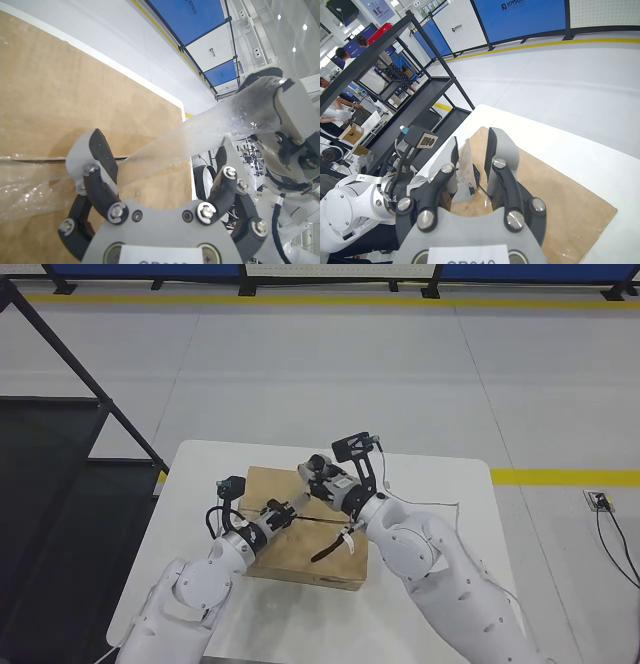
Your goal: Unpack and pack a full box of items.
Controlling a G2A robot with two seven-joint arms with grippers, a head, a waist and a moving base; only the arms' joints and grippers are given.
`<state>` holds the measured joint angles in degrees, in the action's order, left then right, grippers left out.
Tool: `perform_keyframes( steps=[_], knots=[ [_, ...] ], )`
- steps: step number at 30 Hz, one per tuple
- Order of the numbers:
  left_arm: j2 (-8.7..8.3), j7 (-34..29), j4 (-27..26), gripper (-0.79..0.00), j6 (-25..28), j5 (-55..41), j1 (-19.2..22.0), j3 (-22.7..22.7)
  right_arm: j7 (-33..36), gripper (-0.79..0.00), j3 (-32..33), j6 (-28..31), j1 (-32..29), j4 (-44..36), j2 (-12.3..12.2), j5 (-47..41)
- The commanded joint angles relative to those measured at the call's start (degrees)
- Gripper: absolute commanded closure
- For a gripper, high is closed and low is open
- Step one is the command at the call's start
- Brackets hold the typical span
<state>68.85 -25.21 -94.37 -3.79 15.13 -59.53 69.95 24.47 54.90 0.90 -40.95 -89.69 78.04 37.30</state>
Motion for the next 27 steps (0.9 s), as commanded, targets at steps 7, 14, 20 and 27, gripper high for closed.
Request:
perform_keyframes(
  steps=[7,14,20,27],
  knots=[
    [0.16,0.4,0.0,-0.785,0.0,0.1,-0.1,0.1,0.8,0.000,1.3,0.6,-0.7,-0.7,0.2,-2.9],
    [0.08,0.1,-0.2,-0.785,0.5,0.3,-0.9,0.8,-1.1,0.000,1.4,0.1,-1.3,-0.6,0.6,-2.6],
    [-0.12,-0.2,-1.2,-0.785,1.3,0.6,-2.3,2.0,-1.3,0.000,1.4,-0.3,-1.5,-0.2,0.9,-2.2],
    [-0.45,-0.6,-3.1,-0.785,2.3,1.1,-4.3,3.7,-1.4,0.000,1.7,-0.4,-1.9,-0.2,1.1,-2.1]
  ],
)
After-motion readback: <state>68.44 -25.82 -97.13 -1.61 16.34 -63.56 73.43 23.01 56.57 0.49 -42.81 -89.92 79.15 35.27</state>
